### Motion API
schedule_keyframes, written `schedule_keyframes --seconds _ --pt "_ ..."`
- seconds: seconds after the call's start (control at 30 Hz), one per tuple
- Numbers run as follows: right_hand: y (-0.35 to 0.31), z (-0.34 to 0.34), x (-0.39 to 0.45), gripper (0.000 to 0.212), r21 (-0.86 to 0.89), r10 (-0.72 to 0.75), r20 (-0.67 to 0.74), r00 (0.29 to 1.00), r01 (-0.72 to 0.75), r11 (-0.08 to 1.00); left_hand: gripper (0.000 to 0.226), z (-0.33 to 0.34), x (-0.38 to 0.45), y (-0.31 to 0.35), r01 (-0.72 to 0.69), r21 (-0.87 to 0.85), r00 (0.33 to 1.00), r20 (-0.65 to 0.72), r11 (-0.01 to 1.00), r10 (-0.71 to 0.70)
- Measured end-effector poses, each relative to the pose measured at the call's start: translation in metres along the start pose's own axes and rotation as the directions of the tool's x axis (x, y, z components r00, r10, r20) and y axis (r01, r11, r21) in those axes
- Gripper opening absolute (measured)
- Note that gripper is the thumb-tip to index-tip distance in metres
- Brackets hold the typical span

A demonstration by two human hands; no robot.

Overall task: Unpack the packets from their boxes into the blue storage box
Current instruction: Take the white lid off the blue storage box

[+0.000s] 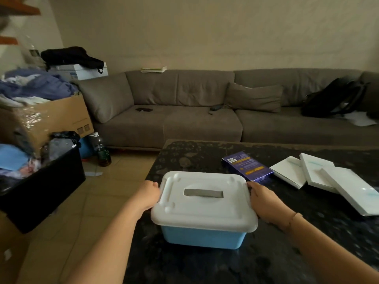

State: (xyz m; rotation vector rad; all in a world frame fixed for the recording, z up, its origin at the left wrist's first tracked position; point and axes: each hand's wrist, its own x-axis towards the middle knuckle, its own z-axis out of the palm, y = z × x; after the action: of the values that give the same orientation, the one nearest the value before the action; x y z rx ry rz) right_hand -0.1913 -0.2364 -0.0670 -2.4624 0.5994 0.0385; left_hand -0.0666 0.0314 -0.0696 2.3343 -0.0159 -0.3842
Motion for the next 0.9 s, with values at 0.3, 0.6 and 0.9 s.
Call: schedule_keyframes --seconds 0.3,0.6,0.9 --pt "0.028 0.009 -0.011 0.015 0.266 0.039 -0.394 0.918 0.074 0.961 0.021 0.004 -0.006 -0.026 -0.242 -0.301 0.969 -0.126 0.922 0.213" --pt "0.0 -0.001 -0.023 0.039 0.055 0.063 -0.21 0.976 -0.053 0.997 0.033 -0.007 -0.008 -0.014 -0.265 0.059 0.955 -0.12 0.962 0.27" --pt "-0.006 -0.024 -0.026 0.052 0.111 -0.023 -0.356 0.934 0.067 0.992 0.031 -0.027 -0.033 0.005 -0.331 0.192 0.901 -0.227 0.924 0.37"
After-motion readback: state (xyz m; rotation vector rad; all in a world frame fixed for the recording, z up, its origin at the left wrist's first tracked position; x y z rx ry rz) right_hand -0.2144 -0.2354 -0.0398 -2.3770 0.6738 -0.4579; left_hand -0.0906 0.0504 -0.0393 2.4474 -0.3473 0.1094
